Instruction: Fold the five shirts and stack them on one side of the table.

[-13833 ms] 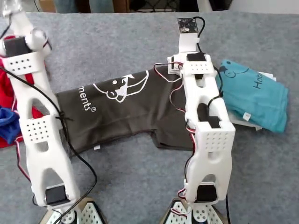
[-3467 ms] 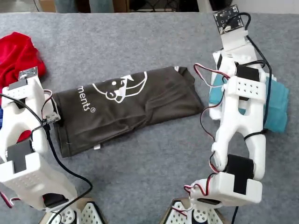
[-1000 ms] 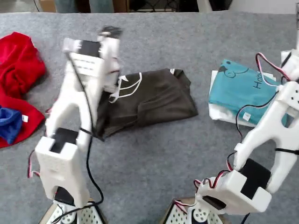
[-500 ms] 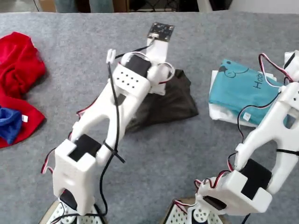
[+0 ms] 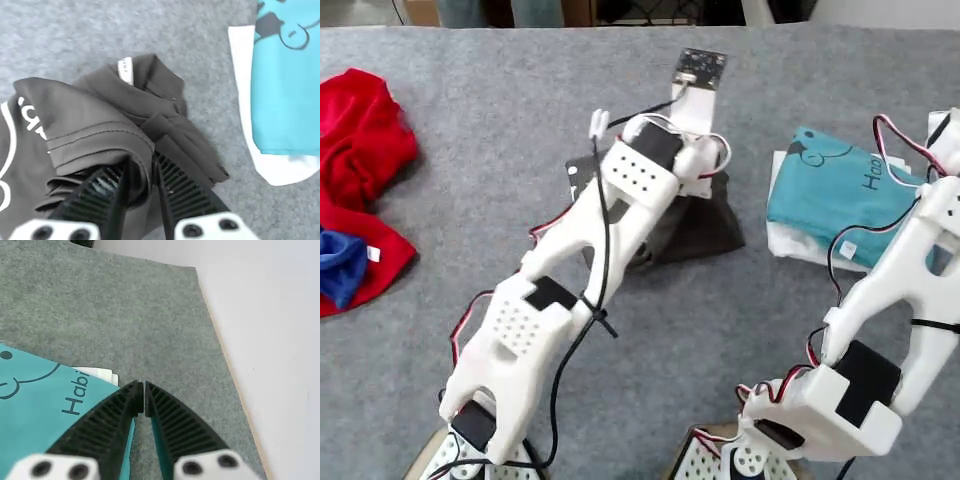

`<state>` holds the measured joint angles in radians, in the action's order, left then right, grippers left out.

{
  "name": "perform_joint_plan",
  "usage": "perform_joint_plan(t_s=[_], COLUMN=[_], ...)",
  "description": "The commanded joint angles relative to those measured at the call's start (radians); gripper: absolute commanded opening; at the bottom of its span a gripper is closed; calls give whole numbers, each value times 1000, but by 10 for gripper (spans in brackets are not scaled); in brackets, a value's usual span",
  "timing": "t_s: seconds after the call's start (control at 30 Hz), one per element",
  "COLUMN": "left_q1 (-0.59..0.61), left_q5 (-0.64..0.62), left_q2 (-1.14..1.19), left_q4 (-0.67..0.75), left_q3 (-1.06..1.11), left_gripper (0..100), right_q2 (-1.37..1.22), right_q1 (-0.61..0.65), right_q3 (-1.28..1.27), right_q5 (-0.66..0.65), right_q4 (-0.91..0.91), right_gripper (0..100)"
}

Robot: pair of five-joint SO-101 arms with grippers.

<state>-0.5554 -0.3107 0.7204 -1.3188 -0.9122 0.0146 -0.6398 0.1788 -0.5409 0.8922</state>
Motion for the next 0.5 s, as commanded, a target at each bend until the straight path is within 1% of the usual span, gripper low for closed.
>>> perform_joint_plan(t_s=[0.0, 0.17, 0.2, 0.27, 0.33, 0.4, 0.47], left_q1=[-35, -33, -31, -27, -16, 15, 59], left_q5=[-8, -8, -8, -12, -77, -143, -153], left_q2=[37, 115, 126, 138, 140, 140, 138], left_q4=[-28, -63, -64, -75, -84, -80, -87], left_q3=[-153, -282, -292, -311, -312, -318, -364], left_gripper=[30, 41, 70, 169, 248, 251, 248], right_q2=[59, 58, 58, 58, 58, 58, 58], right_q1=[0, 0, 0, 0, 0, 2, 12], right_q3=[58, 56, 56, 54, 53, 53, 51], right_q5=[0, 0, -2, -2, -5, -5, -6], right_q4=[2, 2, 2, 2, 2, 2, 2], right_gripper=[21, 21, 21, 21, 21, 21, 21])
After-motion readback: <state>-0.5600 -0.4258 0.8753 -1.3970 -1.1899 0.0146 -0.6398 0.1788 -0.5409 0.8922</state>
